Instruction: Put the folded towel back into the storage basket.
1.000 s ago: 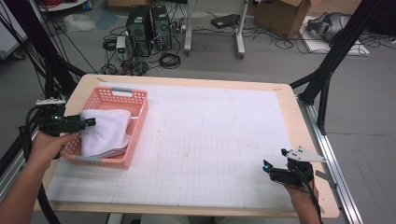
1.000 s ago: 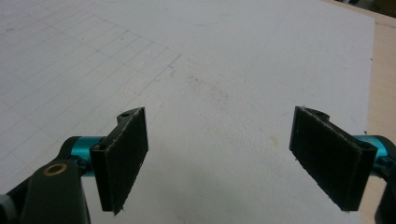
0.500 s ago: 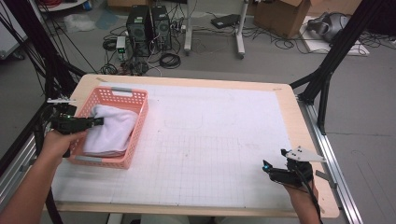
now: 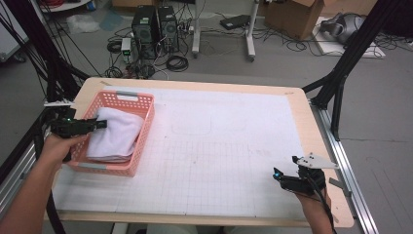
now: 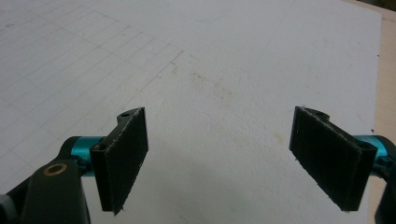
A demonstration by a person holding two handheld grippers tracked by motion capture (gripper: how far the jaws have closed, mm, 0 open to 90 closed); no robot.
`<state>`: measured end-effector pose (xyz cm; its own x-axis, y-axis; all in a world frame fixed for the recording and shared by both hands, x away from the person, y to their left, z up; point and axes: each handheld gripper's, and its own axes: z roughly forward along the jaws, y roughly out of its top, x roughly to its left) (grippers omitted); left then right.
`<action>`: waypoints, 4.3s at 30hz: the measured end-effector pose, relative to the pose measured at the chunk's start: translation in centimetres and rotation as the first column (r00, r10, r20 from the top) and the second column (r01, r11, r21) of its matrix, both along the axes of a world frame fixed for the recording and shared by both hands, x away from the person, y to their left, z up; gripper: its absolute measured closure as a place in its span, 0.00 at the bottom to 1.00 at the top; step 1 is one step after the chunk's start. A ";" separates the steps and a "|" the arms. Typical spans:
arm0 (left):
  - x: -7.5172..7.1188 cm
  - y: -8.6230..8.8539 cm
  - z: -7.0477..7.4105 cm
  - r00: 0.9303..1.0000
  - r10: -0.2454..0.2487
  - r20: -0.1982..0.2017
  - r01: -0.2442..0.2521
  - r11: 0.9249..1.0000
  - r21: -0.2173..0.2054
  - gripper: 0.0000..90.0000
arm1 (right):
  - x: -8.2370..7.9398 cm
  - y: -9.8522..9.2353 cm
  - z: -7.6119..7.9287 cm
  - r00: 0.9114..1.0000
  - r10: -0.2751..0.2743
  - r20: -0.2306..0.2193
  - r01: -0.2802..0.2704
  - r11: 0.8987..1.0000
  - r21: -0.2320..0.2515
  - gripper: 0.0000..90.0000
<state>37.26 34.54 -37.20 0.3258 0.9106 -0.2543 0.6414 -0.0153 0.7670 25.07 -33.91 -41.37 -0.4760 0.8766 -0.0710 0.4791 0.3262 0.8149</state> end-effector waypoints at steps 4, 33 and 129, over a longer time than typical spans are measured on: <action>-1.0 -0.7 1.6 0.989 0.124 0.083 -0.133 0.985 0.111 0.44 | 0.0 0.0 0.0 1.000 0.000 0.000 0.000 1.000 -0.001 0.20; 0.9 -5.1 -0.8 0.988 0.088 -0.126 -0.024 0.898 0.439 0.87 | -0.1 -0.2 0.0 1.000 0.000 -0.001 0.000 1.000 0.001 0.20; 1.5 -2.7 -0.4 0.983 0.177 -0.041 -0.164 0.964 0.210 0.48 | 0.3 -0.1 -0.4 0.999 0.017 -0.027 -0.016 1.000 0.009 0.20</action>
<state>38.75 31.84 -37.55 0.1513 0.9860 -0.0703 0.6920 -0.0549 0.7198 25.41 -33.98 -41.77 -0.4920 0.8692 -0.0499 0.4958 0.3268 0.8046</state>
